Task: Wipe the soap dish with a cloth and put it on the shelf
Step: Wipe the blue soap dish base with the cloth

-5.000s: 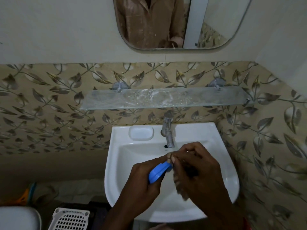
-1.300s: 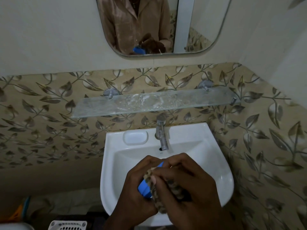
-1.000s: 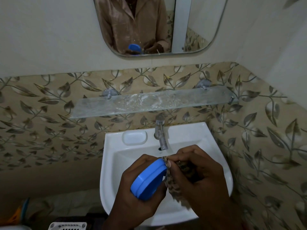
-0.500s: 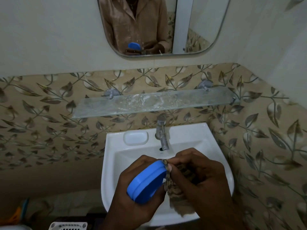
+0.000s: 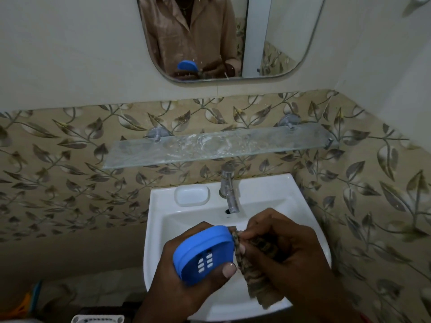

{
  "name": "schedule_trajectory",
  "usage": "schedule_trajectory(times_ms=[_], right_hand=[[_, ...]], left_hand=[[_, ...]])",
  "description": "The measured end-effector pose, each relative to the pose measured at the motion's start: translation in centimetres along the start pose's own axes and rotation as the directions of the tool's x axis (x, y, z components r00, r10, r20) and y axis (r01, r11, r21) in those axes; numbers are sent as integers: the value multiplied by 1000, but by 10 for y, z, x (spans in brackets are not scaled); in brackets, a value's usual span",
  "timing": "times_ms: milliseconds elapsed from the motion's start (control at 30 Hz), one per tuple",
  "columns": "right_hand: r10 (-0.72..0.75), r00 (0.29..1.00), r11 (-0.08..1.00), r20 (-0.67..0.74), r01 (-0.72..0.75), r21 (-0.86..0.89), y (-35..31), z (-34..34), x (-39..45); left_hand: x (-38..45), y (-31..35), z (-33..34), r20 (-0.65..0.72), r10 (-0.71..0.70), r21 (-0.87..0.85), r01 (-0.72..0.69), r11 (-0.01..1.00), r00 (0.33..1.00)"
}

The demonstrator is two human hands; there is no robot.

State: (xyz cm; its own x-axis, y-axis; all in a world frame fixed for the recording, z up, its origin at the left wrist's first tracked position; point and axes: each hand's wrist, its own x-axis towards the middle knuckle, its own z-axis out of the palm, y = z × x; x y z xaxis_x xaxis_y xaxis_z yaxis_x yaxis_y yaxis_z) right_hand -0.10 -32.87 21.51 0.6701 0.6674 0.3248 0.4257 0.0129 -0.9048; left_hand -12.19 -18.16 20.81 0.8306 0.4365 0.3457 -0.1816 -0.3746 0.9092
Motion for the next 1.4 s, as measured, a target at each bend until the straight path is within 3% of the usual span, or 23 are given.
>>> schedule_trajectory(times_ms=[100,233,367,433,533,700,867,967,1100,1200,1300,1400], right_hand=[[228,967,960,-113,-203,194,5,9,-9],[407,897,898,-172,-360,252,20,16,-12],[624,781,721,-25,-563,404,23,24,-16],[634,768,700,94,-622,351,23,27,-18],[605,785,756,131,-619,214,20,32,-14],[553,833,772,29,-525,359,11,13,-3],[459,888,842,22,-443,309,-6,-14,5],[319,948,940,5,-317,127,-13,-21,8],[151,965,988,-213,-150,24,-27,-19,4],[-41,990,999,-134,37,-33,-35,7,-2],[-226,974,938,-34,208,-277,-29,36,-9],[-251,966,913,-61,215,-347,-14,29,-4]], left_hand=[[2,-7,6,-162,-119,-144,96,985,980],[5,-17,11,-358,-200,-196,136,971,912],[10,-27,16,-532,-319,-327,158,932,784],[12,-31,19,-546,-363,-407,140,903,755],[12,-32,26,-534,-375,-434,135,891,758],[-1,-38,18,-527,-208,-243,89,966,824],[-17,-40,11,-361,-71,-58,54,997,930],[-20,-39,15,-386,-46,0,49,999,921],[-14,-38,17,-378,-6,61,32,998,926],[-9,-34,18,-291,26,130,13,991,956],[-7,-31,16,-185,110,232,-66,970,977],[-9,-38,14,-184,157,242,-110,964,970]])
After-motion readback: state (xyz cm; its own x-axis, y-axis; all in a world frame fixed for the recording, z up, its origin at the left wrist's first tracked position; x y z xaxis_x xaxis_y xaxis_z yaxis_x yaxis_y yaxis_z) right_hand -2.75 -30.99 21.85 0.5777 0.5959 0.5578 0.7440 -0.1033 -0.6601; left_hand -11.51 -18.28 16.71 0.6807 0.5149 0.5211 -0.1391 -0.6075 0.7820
